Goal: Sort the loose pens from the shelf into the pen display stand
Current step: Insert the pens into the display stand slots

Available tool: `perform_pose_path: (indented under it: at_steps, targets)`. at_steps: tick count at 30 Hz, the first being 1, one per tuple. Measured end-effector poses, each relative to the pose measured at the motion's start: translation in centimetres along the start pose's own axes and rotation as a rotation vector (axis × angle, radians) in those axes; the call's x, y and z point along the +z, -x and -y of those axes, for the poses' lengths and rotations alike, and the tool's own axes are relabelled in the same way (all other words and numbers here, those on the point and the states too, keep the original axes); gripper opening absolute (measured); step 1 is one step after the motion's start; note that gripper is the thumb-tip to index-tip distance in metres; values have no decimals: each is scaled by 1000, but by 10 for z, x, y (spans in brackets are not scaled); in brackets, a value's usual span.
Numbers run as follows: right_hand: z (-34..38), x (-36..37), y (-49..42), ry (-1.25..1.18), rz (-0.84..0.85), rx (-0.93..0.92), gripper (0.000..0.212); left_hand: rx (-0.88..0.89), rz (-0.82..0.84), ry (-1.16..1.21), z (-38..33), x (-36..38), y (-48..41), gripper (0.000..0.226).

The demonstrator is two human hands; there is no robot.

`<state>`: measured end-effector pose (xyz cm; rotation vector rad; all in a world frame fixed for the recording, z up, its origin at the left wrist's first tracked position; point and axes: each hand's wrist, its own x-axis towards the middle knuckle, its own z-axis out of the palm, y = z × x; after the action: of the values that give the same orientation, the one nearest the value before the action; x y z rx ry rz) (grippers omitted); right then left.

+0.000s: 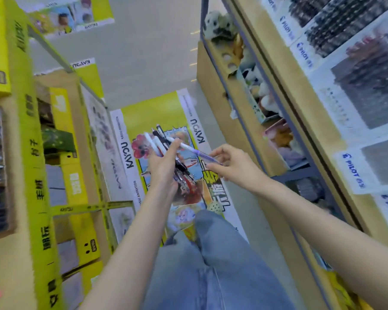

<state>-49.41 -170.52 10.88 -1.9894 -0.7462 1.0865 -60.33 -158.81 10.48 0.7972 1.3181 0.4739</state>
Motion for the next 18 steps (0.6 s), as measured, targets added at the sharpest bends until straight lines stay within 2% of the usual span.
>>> perform_pose_path:
  at_steps: [6,9,14,17,18]
  targets:
    - [-28,-49,5,-27,-272,-118,20,-121,67,-59,15,63,-8,13]
    - [-31,-63,10,-8,-383,-193,17,-172,103,-151,23,81,-6,22]
    - [-35,-83,13,92,-407,-291,13,-223,219,-167,24,114,-4,21]
    - [-37,-94,16,132,-421,-300,19,-313,299,-180,19,140,-7,54]
    - [-38,-98,17,119,-419,-282,21,-317,320,-192,16,148,-7,56]
